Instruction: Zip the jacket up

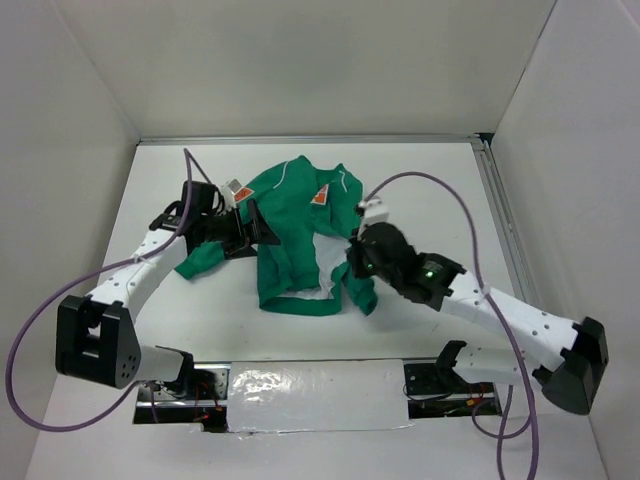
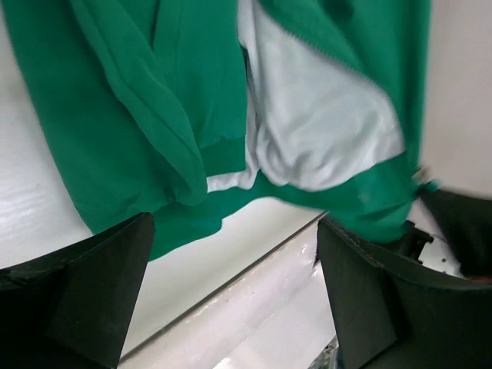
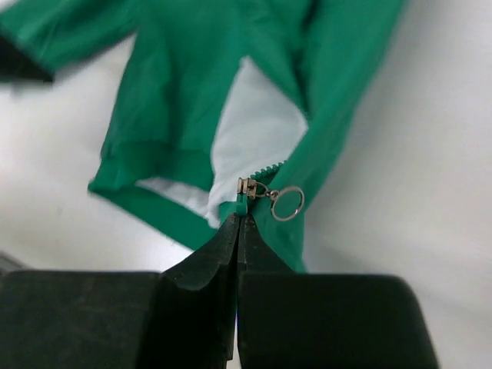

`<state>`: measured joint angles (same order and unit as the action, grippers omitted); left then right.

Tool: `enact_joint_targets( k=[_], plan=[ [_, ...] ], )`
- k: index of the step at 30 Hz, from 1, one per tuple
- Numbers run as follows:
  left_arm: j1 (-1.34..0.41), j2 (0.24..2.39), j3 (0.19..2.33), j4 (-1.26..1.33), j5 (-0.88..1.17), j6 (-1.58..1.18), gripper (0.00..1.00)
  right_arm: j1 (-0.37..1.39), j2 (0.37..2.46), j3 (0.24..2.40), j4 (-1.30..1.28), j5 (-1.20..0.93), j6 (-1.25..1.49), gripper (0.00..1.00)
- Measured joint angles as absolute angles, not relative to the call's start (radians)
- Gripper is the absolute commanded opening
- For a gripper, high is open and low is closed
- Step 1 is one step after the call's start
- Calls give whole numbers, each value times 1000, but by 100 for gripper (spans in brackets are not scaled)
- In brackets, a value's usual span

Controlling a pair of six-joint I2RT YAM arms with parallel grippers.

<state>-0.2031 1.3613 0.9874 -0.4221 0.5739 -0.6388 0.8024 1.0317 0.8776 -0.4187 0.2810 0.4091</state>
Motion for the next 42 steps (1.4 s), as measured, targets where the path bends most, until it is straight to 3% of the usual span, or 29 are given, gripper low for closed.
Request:
enact_joint_targets(
  k=[3,6,7,10,19,24,26,28,29,31,32,33,36,37,38,42],
  plan=[
    [-168,1316,973,-449,560,-678,99,973,1152,934,-442,363,391,8],
    [-131,1270,962,-466,545,-709,99,1088,1343,1012,-457,437,406,65],
    [-124,1258,958,-471,542,-713,99,1111,1397,1024,-456,450,413,79],
    [-120,1242,949,-479,537,-718,99,1142,1451,1013,-469,454,414,92],
    [-185,1283,942,-473,530,-710,99,976,1100,834,-421,318,509,97],
    [-279,1374,971,-479,498,-703,99,871,1048,765,-447,240,603,98],
    [-308,1412,988,-479,487,-695,99,865,1084,744,-448,199,633,97],
    [-332,1451,1001,-479,471,-685,99,859,1136,717,-435,139,660,83],
    [-340,1471,1007,-479,464,-683,97,856,1162,704,-425,112,670,53],
    [-353,1519,1016,-480,440,-685,92,841,1219,693,-406,60,696,29],
    [-360,1543,1020,-480,424,-686,79,833,1242,693,-400,49,707,11],
    [-369,1570,1024,-482,400,-689,68,821,1262,694,-400,49,721,0],
    [-379,1638,1028,-494,344,-692,33,735,1264,696,-431,70,752,0],
    [-379,1652,1028,-498,338,-689,7,688,1252,699,-445,83,754,0],
    [-376,1660,1028,-501,333,-692,0,635,1236,701,-461,94,752,0],
    [-341,1654,1029,-507,319,-689,0,369,1110,704,-538,154,727,0]
  ],
)
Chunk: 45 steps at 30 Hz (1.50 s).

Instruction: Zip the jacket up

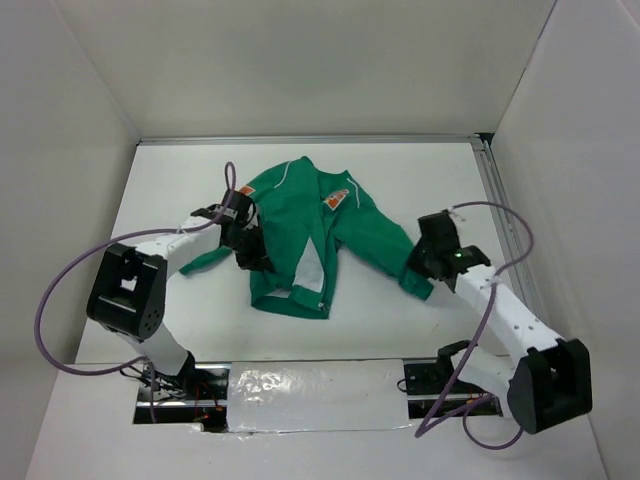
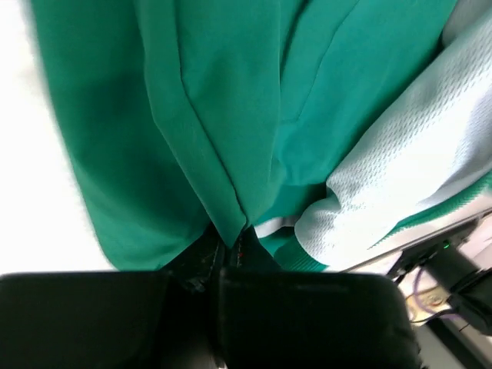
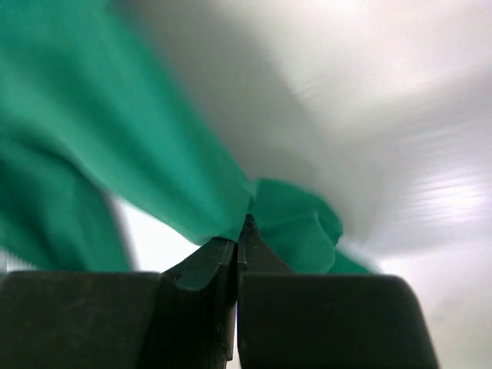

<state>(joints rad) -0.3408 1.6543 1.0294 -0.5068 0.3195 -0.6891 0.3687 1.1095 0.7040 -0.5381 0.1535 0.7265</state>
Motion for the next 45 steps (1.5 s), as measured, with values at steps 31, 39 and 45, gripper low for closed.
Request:
enact_joint_targets(
  k=[31,39,45],
  plan=[
    [-212,1367,1024,-621,151,-874,99,282,1163,978,-709,287,619,100],
    [-296,1439,1093,-500,277,-727,99,451,1232,838,-584,82,744,96],
    [-305,1604,1103,-440,307,-665,99,427,1503,927,-581,89,820,70]
  ],
)
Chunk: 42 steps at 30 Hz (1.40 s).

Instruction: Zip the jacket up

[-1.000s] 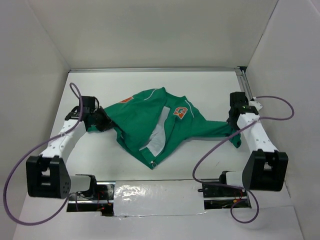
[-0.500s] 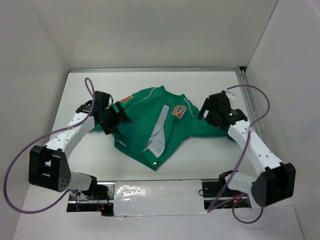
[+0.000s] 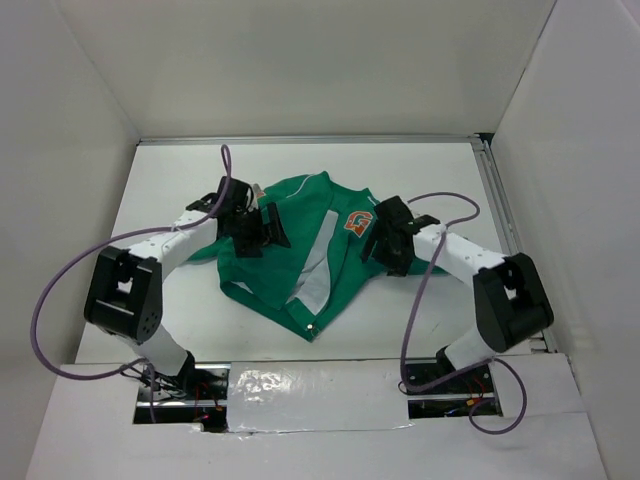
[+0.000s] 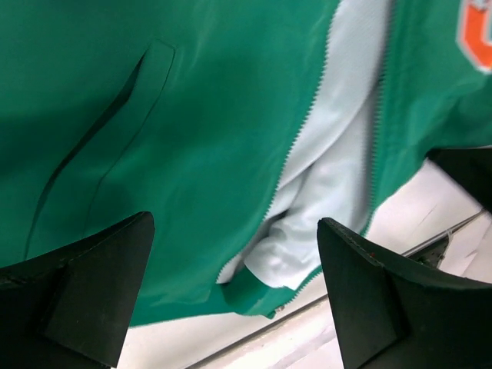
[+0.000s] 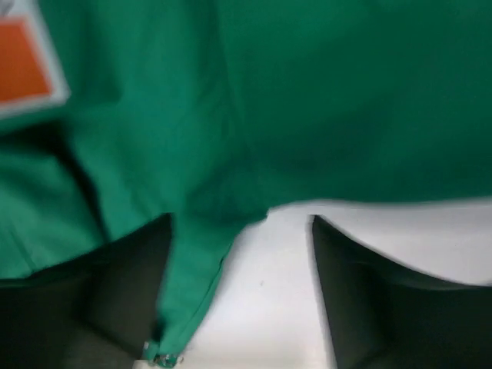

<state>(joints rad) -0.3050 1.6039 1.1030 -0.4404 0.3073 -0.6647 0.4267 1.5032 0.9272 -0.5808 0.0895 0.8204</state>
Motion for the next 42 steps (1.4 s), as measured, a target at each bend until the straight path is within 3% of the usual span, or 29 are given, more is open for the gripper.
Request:
enact_joint_targets(
  k=[1,4,6,7,17,20,21,25,31,37,40,42],
  plan=[
    [-304,1620,1094,-428,320,-658,99,413,1531,938,-579,89,832,48],
    [-303,1668,1071,-405,345,-652,99,345,1611,978,-583,91,847,29],
    [-304,1705,1055,-377,360,-650,99,297,1671,1022,-591,94,843,6],
    [-304,1721,1043,-358,371,-649,99,279,1702,1046,-589,93,838,0],
    [-363,1748,994,-258,525,-658,99,87,1874,1305,-585,60,685,0],
    [-400,1723,989,-263,525,-659,99,67,1874,1351,-581,71,610,28],
    [-409,1707,987,-268,527,-659,99,72,1856,1345,-577,77,587,51],
    [-415,1627,989,-294,518,-657,99,149,1687,1214,-568,84,511,84],
    [-417,1567,1005,-298,509,-655,99,326,1433,1048,-558,59,467,83],
    [-422,1577,996,-290,510,-655,99,384,1457,992,-538,34,455,77],
    [-422,1611,991,-281,509,-654,99,393,1504,974,-524,30,455,64],
    [-422,1641,983,-274,509,-655,99,408,1516,945,-517,14,458,49]
  ],
)
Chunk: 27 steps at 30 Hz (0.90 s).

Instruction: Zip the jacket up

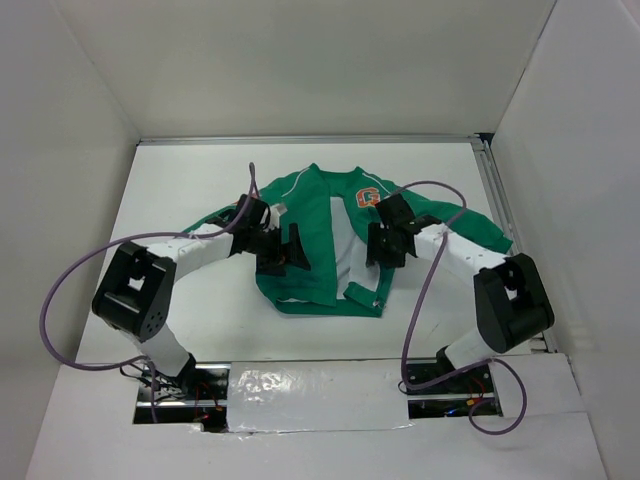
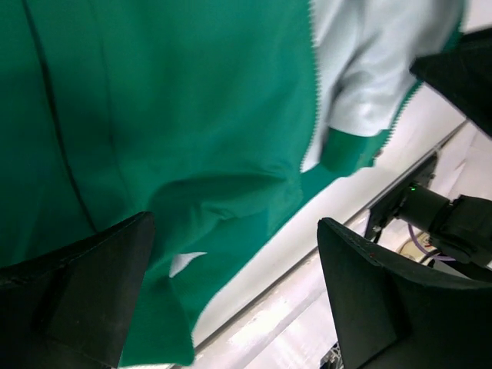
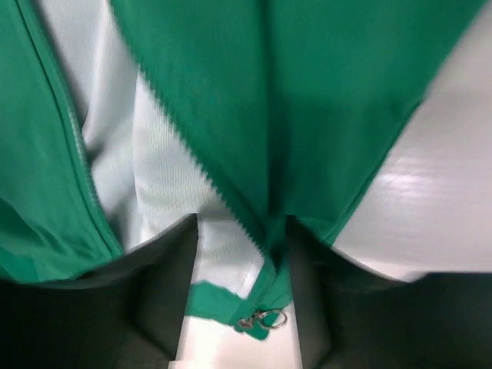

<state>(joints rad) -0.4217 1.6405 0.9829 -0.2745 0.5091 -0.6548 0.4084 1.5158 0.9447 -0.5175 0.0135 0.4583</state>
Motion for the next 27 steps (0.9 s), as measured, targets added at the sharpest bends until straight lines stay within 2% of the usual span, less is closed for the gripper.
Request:
enact_joint_targets(
  k=[1,2,3,4,7,10,16,20,23,25,26,27],
  plan=[
    [-422,1653,978,-271,509,-655,99,420,1517,931,-517,3,461,40],
    [-422,1664,973,-269,509,-655,99,434,1517,918,-516,-8,465,24],
    [-422,1675,970,-267,510,-656,99,446,1516,908,-515,-16,468,16],
    [-422,1686,967,-265,510,-657,99,455,1516,903,-516,-23,475,0],
    [-421,1705,963,-255,510,-657,99,463,1487,897,-540,6,499,0],
    [-422,1706,958,-245,510,-658,99,452,1417,937,-673,128,535,0],
    [-422,1703,936,-213,520,-659,99,482,1317,1218,-970,399,619,0],
    [-422,1702,936,-211,522,-661,99,622,1385,1315,-1044,457,648,0],
    [-421,1698,937,-220,521,-664,99,743,1573,1393,-1081,456,675,1],
    [-413,1694,939,-231,521,-669,99,818,1746,1460,-1084,450,690,17],
    [-409,1689,939,-237,521,-677,99,852,1816,1483,-1074,437,693,33],
    [-403,1684,939,-244,521,-683,99,883,1864,1493,-1062,417,697,42]
  ],
)
